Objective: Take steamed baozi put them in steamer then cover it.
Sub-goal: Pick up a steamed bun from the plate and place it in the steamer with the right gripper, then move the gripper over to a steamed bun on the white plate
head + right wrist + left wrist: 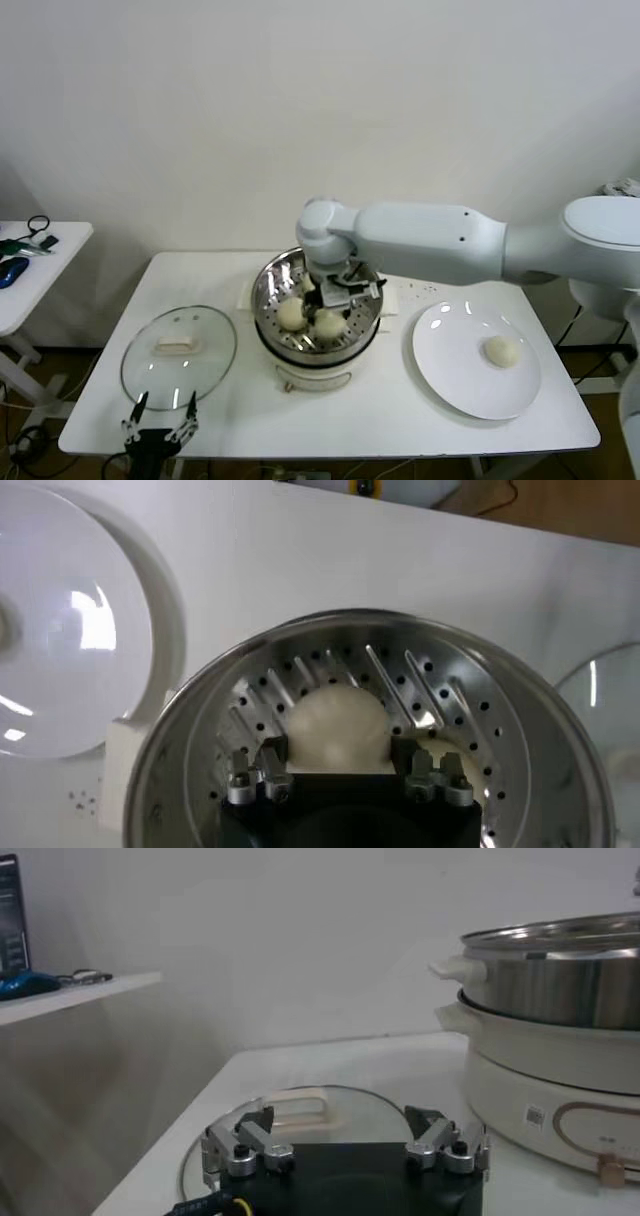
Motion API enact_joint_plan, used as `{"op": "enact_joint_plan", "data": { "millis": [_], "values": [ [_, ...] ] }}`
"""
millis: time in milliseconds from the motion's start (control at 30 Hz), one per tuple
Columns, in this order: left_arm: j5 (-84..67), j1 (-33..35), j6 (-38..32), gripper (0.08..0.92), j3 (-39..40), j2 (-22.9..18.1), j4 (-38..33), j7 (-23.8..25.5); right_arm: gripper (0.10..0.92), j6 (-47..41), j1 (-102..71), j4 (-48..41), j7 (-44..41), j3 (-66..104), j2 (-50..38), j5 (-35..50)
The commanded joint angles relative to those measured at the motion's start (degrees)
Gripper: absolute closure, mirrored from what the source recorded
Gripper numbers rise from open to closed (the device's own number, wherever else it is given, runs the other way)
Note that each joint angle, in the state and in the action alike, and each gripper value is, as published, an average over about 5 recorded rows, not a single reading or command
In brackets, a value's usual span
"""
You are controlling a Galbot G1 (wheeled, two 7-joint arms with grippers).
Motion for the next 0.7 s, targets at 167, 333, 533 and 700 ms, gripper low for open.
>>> {"op": "enact_joint_plan", "data": {
  "millis": [167, 333, 533, 700],
  "values": [
    [-0.5, -0.9, 0.3, 0.177, 0.3, -0.3, 0.7, -0.4, 0.317, 0.5, -1.9, -0.1, 1.3, -0.3, 0.8, -0.3],
    [-0.5, -0.9, 0.3, 0.177, 0.5, -0.4, 0.8, -0.4, 0.218, 1.0, -1.2, -0.3, 1.1, 0.9, 0.2, -0.3],
    [-0.4, -0.8, 0.0, 0.177, 0.6, -0.5, 0.9, -0.4, 0.203, 0.9, 1.1, -0.3, 1.4, 3.3, -2.6, 1.0],
    [-0.1, -0.5, 0.0, 0.177, 0.5, -0.3, 0.2, -0.3, 0.202, -7.1, 7.1, -1.0, 5.1, 2.0, -9.1, 6.7]
  ]
}}
